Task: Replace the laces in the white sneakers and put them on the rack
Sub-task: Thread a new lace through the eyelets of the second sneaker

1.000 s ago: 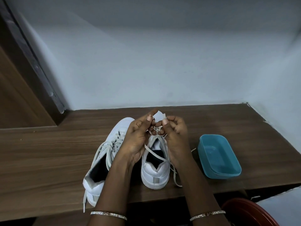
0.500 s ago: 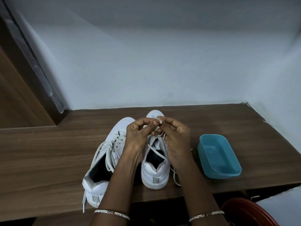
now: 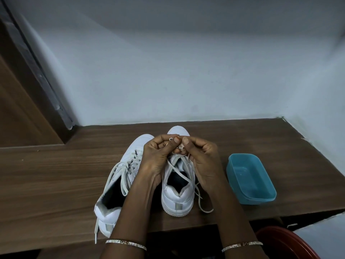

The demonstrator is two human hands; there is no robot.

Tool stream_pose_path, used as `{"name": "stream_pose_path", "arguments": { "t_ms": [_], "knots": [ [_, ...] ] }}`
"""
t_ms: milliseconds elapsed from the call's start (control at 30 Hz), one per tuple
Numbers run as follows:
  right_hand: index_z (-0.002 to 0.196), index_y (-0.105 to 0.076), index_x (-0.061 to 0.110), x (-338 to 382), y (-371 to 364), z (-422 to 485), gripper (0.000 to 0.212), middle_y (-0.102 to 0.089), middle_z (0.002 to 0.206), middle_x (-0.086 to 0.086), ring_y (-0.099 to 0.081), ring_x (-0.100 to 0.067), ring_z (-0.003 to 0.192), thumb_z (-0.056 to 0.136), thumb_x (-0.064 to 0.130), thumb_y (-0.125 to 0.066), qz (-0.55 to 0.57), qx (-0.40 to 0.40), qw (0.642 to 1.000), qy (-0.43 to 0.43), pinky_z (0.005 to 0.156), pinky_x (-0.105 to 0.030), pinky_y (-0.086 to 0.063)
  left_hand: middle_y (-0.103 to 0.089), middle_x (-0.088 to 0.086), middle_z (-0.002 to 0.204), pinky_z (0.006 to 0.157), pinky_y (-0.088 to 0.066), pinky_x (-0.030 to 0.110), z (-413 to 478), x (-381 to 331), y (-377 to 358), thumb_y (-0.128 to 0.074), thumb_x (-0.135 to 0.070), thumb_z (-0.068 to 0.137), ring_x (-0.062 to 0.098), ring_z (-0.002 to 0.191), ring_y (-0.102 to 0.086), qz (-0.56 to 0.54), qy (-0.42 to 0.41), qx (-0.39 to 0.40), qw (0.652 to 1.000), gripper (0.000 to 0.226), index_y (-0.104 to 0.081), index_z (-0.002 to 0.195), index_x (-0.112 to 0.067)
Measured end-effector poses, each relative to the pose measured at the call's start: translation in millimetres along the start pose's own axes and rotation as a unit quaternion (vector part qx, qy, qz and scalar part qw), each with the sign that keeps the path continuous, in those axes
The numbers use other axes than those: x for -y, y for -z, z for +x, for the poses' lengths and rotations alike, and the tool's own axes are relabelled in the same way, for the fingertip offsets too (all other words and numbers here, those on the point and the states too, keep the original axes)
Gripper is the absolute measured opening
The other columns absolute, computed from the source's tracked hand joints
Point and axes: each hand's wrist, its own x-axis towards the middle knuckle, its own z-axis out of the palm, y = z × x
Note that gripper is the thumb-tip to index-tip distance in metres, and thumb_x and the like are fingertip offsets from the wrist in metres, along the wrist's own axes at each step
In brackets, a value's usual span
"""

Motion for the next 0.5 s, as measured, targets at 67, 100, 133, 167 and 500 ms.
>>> {"name": "stream_pose_path", "arguments": {
  "t_ms": [67,100,133,167,500],
  "knots": [
    [0.097,-0.075,0.002,-4.0,-2.8,2.4,0.018,-0.067,0.086,-0.029,-0.061,-0.034,0.078,0.092,0.019,-0.068,0.002,-0.029,1.000,0.000,0.084,-0.052,-0.052,-0.067,0.020,0.069,0.067,-0.057,0.035,-1.4,-1.1,1.7,-0.072,0.001,0.079,0.026,0.057,-0.063,0.015,-0.004,0.010,1.000,0.023,-0.065,0.097,0.011],
    [0.094,-0.075,0.004,-4.6,-4.3,3.3,0.017,-0.067,0.086,-0.028,-0.059,-0.033,0.075,0.093,0.019,-0.067,-0.005,-0.047,0.999,0.000,0.082,-0.051,-0.052,-0.069,0.021,0.072,0.066,-0.057,0.034,-1.7,-2.3,2.3,-0.072,0.002,0.079,0.026,0.058,-0.065,0.035,-0.010,0.009,0.999,0.020,-0.065,0.096,0.011],
    [0.091,-0.076,0.006,-4.7,-5.5,3.8,0.015,-0.067,0.083,-0.025,-0.058,-0.029,0.071,0.094,0.018,-0.067,-0.016,-0.063,0.998,0.001,0.078,-0.047,-0.053,-0.070,0.022,0.075,0.064,-0.057,0.033,-2.0,-4.1,3.2,-0.073,0.004,0.078,0.025,0.059,-0.067,0.064,-0.022,0.006,0.998,0.017,-0.065,0.093,0.009],
    [0.090,-0.076,0.007,-4.4,-6.7,4.0,0.014,-0.068,0.079,-0.021,-0.057,-0.023,0.065,0.095,0.016,-0.066,-0.028,-0.074,0.997,0.003,0.073,-0.041,-0.054,-0.070,0.022,0.077,0.063,-0.057,0.032,-1.9,-6.0,4.5,-0.074,0.005,0.078,0.025,0.060,-0.068,0.099,-0.040,0.004,0.994,0.016,-0.065,0.091,0.008],
    [0.092,-0.071,0.000,-0.5,-14.4,6.6,0.010,-0.066,0.062,-0.002,-0.051,-0.004,0.046,0.094,0.008,-0.064,-0.038,-0.105,0.994,-0.017,0.050,-0.020,-0.045,-0.076,-0.008,0.082,0.074,-0.053,0.018,-4.8,-8.4,8.6,-0.077,-0.001,0.079,0.005,0.078,-0.072,0.430,-0.273,0.002,0.861,0.015,-0.078,0.089,-0.012]
  ]
}}
